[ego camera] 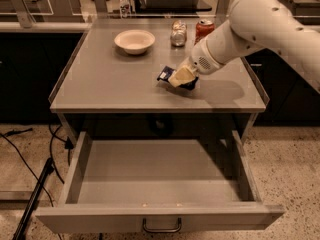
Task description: Place rxbar blueberry into top drawer
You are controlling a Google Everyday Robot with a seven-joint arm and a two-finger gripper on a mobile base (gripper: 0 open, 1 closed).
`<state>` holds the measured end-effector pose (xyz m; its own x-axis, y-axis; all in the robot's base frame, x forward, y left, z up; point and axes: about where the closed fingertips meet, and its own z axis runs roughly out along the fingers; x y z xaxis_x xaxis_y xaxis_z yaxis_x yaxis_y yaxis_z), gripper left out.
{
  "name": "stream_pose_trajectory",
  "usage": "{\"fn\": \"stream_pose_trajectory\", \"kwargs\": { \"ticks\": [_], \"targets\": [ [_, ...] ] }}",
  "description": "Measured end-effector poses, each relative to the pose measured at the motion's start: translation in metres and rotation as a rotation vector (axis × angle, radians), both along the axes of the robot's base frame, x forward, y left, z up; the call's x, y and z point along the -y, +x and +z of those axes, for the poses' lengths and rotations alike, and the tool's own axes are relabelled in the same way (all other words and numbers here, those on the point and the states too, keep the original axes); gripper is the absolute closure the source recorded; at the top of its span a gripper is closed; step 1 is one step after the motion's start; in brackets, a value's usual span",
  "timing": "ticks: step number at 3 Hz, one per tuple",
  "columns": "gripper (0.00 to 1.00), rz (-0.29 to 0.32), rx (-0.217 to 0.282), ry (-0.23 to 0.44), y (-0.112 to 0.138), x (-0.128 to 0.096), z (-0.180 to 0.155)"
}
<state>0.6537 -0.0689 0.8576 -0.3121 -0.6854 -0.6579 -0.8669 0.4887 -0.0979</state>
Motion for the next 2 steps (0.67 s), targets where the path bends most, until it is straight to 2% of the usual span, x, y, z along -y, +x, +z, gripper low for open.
{"fn": "stream_pose_trajectory", "kwargs": {
  "ticks": [2],
  "targets": [
    [1.00,0.108,0.014,0.005,-0.089,-0.001,0.026]
  ]
}}
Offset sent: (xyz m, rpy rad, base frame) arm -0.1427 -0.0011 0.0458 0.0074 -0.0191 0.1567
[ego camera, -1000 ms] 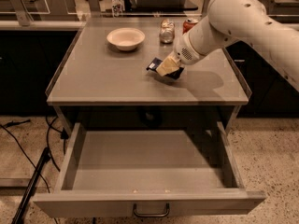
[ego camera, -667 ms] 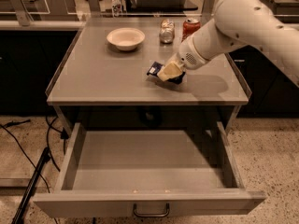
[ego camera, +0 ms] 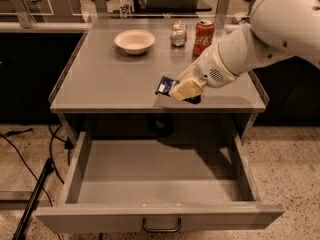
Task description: Place rxbar blueberry into top drawer
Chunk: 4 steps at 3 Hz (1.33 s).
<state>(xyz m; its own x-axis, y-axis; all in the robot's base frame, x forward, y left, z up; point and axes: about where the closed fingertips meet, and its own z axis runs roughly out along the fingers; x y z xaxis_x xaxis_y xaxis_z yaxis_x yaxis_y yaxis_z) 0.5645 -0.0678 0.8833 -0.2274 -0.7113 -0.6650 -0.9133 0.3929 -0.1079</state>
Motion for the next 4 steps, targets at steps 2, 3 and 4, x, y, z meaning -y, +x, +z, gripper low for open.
{"fn": "stream_pose_trajectory", "kwargs": {
  "ticks": [2,3,4],
  "targets": [
    [1.00,0.029,0.001,-0.041,-0.027,-0.018,0.011],
    [1.00,0.046,0.027,-0.050,-0.051,-0.025,0.010],
    [1.00,0.060,0.049,-0.043,-0.062,-0.024,-0.018]
  ]
}}
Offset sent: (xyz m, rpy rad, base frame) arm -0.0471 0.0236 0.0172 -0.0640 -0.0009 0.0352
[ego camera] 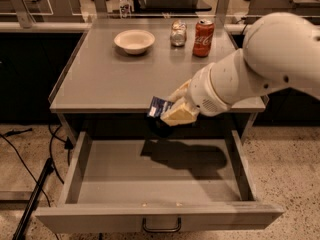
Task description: Place rxbar blueberry into top drawer
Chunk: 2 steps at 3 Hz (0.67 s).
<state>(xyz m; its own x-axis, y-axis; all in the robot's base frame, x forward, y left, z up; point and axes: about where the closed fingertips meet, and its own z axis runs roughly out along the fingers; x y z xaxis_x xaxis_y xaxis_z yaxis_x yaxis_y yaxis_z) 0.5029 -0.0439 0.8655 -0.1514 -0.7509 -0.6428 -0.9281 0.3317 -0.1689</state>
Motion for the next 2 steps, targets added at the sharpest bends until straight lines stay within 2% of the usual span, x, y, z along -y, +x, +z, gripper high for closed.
{"fn": "stream_pose_trajectory", "kwargs": {
  "ticks": [1,2],
  "targets": [
    [1.00,-0.002,-0.010,0.011,-0.007,0.010,-0.045],
    [1.00,-0.016,-0.065,0.003,-0.017,0.019,-0.085]
  ]
}}
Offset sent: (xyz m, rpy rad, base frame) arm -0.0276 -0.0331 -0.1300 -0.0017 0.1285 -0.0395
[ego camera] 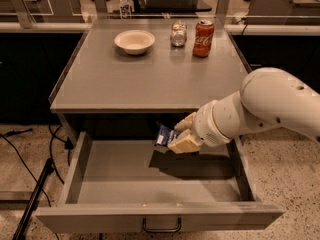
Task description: Place rxbar blueberry into top drawer
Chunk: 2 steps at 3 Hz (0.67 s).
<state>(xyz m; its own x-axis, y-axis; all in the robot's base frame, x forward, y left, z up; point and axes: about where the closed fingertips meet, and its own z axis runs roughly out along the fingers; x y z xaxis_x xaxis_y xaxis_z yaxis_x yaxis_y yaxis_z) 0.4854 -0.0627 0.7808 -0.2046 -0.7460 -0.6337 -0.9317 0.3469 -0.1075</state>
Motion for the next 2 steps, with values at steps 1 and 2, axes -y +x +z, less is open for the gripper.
{"fn": "stream_pose_trajectory", "kwargs": {
  "ticks": [1,2],
  "targets": [
    [1.00,0.001,-0.002,-0.001,-0.001,0.000,-0.001],
    [1.00,0.037,0.014,-0.022,-0.005,0.004,-0.017]
  ]
}}
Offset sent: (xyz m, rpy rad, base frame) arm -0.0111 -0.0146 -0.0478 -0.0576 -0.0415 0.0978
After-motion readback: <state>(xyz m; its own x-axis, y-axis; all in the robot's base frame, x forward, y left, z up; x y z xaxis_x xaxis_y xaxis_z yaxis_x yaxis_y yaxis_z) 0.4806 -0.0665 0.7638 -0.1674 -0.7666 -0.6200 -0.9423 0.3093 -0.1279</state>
